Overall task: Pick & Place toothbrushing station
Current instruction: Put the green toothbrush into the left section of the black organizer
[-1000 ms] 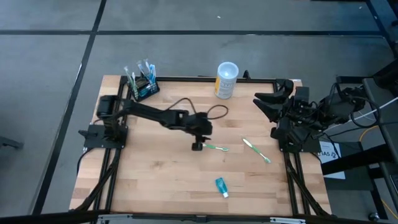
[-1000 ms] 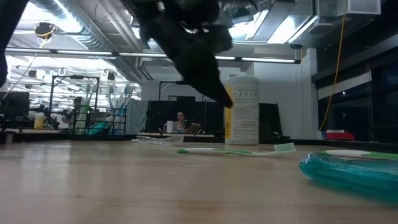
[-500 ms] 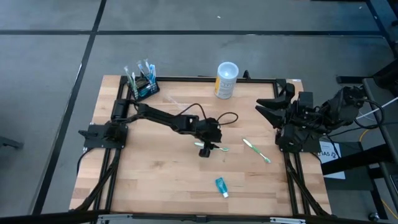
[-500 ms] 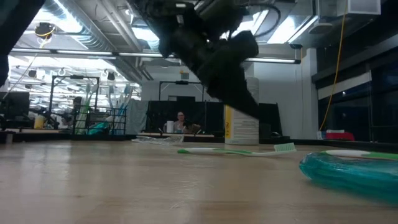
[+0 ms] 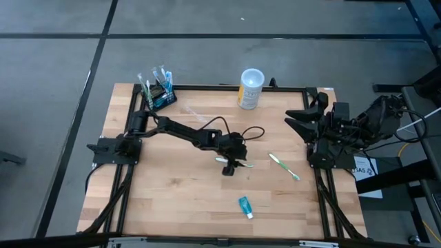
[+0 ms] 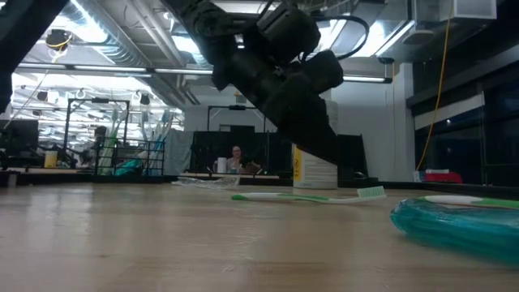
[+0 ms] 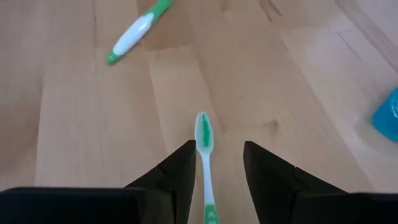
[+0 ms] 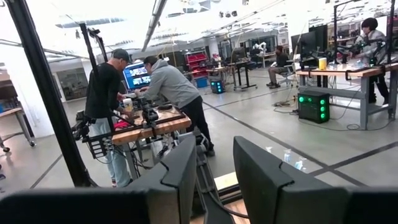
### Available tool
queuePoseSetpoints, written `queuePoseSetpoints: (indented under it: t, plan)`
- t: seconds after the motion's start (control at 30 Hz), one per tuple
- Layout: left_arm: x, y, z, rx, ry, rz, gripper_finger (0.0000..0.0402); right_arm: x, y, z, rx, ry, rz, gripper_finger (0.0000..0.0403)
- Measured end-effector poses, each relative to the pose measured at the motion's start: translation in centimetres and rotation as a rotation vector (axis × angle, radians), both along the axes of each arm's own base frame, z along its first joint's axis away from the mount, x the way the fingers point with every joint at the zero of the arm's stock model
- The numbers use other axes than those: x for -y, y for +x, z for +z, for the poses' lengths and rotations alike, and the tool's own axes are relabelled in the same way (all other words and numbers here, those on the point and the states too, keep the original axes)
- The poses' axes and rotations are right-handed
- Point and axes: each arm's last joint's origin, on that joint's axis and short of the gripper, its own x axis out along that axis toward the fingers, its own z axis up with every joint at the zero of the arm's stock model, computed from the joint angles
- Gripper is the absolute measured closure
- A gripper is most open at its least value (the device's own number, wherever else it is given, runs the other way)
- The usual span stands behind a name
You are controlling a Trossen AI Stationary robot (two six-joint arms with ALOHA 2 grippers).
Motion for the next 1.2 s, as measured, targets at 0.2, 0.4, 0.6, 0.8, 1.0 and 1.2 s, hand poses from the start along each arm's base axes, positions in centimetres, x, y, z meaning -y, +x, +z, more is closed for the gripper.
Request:
queuePoseSetpoints:
  t: [0.2, 0.4, 0.6, 0.8, 1.0, 1.2]
  plan:
    - [0.0, 0.2, -0.5, 0.005, -0.008, 0.005, 0.0272, 0.0, 0.0, 0.1, 0.01, -0.001, -0.003, 0.0293]
    - [0.0, 0.2, -0.6, 0.007, -0.005, -0.015, 0.0272, 0.1, 0.0, 0.2, 0.011, 0.005, -0.024, 0.0293]
    - [0.0, 0.1, -1.0, -0.018, -0.008, -0.009, 0.0275, 0.1, 0.0, 0.2, 0.012, 0.005, -0.024, 0.0293]
    - [-0.6, -0.9, -2.4, -0.175, 0.03, 0.038, 0.0308, 0.1, -0.1, 0.2, 0.018, 0.011, -0.024, 0.0293]
    - [-1.4, -1.6, -2.8, -0.255, 0.026, 0.042, 0.032, 0.1, 0.0, 0.2, 0.018, 0.011, -0.02, 0.0293]
    - [-1.7, -3.0, -3.2, -0.401, 0.032, 0.012, 0.0352, -0.1, -0.2, 0.2, 0.021, 0.023, -0.007, 0.0293]
